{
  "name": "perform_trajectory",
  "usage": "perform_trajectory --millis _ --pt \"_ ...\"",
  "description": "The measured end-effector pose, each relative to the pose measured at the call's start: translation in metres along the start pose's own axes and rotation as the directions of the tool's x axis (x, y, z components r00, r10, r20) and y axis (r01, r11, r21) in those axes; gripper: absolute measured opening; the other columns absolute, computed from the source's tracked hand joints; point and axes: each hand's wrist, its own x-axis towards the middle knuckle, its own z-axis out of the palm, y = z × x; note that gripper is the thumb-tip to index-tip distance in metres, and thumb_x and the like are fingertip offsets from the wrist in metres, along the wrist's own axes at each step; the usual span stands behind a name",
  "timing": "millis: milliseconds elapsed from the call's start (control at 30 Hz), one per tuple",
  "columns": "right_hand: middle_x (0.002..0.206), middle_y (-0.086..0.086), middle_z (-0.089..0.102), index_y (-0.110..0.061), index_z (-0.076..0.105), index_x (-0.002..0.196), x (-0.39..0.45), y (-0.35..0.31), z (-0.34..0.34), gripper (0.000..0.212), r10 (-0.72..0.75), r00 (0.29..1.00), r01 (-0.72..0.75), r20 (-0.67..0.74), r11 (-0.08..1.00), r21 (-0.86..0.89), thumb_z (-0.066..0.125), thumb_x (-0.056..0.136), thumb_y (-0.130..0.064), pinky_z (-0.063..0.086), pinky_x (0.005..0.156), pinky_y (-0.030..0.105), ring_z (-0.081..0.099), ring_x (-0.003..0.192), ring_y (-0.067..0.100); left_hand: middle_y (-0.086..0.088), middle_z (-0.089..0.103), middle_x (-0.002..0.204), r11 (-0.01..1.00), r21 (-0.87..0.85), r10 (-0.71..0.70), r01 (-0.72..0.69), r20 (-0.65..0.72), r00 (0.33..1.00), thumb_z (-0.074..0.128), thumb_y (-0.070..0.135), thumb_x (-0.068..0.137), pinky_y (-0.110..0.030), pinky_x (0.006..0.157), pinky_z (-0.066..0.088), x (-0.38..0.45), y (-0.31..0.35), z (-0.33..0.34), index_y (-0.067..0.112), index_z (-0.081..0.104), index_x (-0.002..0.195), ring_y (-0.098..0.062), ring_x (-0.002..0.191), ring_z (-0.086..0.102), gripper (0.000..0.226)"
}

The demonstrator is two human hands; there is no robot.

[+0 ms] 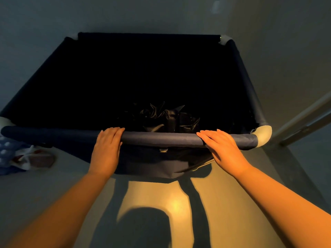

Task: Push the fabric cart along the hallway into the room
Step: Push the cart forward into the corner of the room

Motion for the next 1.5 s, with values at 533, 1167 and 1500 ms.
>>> perform_trajectory --millis 533,1167,1500 --pt "0.135 0.006 0.051 -0.017 0.041 0.138 0.015 0.096 -0.025 0.055 -0.309 0.942 0.294 0.132 0.948 0.117 0.055 0.088 -0.004 0.022 0.109 0.037 0.046 0.123 0.024 -0.020 0.054 0.131 0.955 0.054 -0.292 0.292 0.009 0.956 0.064 -0.001 0.082 -0.055 0.108 0.028 -0.048 0.101 0.007 0.001 0.050 0.127 -0.039 0.125 0.044 0.047" --pt "0.136 0.006 0.051 -0.016 0.043 0.137 0.004 0.267 -0.074 0.055 -0.413 0.900 0.399 0.141 0.909 0.121 0.059 0.086 0.000 0.022 0.109 0.036 0.046 0.123 0.023 -0.017 0.049 0.136 0.903 0.037 -0.430 0.429 0.023 0.903 0.067 -0.018 0.071 -0.053 0.111 0.023 0.015 0.271 0.049 0.006 0.045 0.133 -0.034 0.131 0.037 0.070" --pt "0.136 0.008 0.051 -0.015 0.045 0.136 -0.004 0.366 -0.102 0.054 -0.337 0.932 0.336 0.134 0.941 0.032 0.062 0.086 -0.002 0.020 0.109 0.042 0.044 0.126 0.026 -0.019 0.049 0.137 0.916 0.023 -0.402 0.401 0.033 0.915 0.063 -0.023 0.069 -0.051 0.112 0.022 0.093 0.344 0.079 0.003 0.047 0.132 -0.036 0.131 0.038 0.070"
